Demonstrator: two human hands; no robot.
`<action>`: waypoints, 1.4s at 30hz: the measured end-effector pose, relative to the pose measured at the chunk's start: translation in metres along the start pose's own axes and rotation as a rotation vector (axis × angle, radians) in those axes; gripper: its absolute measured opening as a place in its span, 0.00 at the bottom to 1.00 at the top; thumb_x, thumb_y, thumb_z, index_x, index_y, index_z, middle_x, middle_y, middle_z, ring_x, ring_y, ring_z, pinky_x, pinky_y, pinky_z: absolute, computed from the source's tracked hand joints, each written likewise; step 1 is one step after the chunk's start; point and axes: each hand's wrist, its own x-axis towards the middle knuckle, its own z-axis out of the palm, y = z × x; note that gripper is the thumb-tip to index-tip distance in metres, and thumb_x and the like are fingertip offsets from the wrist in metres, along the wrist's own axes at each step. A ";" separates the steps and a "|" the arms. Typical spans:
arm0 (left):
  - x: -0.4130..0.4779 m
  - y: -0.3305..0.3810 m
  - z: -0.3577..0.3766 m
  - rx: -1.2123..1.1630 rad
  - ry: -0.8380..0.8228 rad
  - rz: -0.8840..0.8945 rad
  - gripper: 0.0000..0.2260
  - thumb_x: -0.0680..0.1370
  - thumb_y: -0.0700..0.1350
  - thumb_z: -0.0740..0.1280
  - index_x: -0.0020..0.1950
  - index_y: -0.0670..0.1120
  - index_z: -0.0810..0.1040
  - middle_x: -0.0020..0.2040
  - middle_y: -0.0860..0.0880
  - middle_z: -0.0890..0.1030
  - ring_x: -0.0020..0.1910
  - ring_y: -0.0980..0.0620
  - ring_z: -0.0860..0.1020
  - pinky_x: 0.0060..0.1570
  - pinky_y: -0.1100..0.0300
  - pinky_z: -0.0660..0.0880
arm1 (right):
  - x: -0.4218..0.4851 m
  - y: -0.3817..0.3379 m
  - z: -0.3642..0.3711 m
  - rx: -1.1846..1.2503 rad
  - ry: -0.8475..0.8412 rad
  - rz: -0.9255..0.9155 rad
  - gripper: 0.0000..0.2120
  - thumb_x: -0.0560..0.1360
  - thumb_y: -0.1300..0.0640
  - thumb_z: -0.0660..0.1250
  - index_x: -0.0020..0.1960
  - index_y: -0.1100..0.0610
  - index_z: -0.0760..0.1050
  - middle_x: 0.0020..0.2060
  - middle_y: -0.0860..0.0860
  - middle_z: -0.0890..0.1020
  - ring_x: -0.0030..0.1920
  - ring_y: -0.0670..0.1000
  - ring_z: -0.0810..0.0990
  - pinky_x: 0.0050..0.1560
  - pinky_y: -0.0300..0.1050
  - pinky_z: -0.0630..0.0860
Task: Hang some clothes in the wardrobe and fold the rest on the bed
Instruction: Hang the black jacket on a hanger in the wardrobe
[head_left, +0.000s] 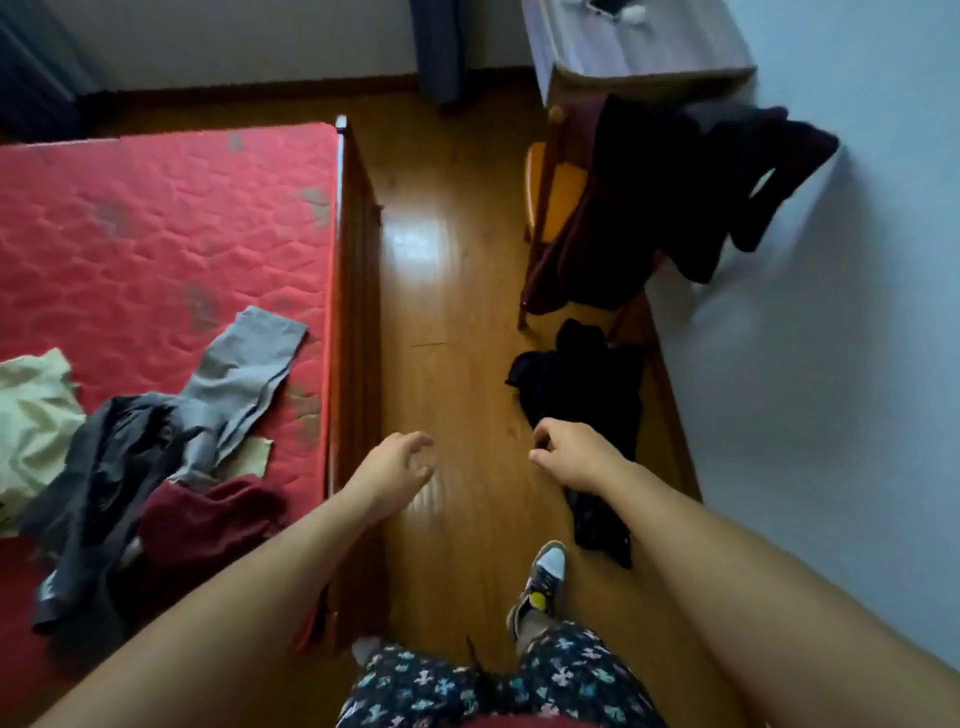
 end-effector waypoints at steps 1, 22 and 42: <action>0.017 0.020 0.016 0.024 -0.039 0.029 0.19 0.80 0.48 0.67 0.71 0.51 0.74 0.62 0.49 0.76 0.63 0.48 0.76 0.59 0.61 0.69 | 0.002 0.031 -0.003 0.021 0.004 0.041 0.20 0.79 0.44 0.65 0.70 0.47 0.72 0.61 0.50 0.80 0.55 0.51 0.80 0.49 0.47 0.79; 0.435 -0.013 0.430 0.648 -0.470 0.244 0.26 0.80 0.45 0.67 0.76 0.57 0.66 0.77 0.44 0.58 0.71 0.41 0.68 0.63 0.49 0.74 | 0.292 0.412 0.318 0.174 -0.068 0.520 0.28 0.80 0.45 0.64 0.76 0.52 0.61 0.71 0.57 0.67 0.68 0.61 0.68 0.62 0.61 0.74; 0.522 0.003 0.474 0.317 -0.161 0.348 0.09 0.78 0.41 0.62 0.43 0.46 0.82 0.36 0.50 0.82 0.34 0.51 0.79 0.33 0.55 0.75 | 0.363 0.443 0.347 0.850 0.399 0.733 0.22 0.83 0.57 0.52 0.76 0.57 0.66 0.70 0.61 0.74 0.63 0.60 0.76 0.54 0.46 0.69</action>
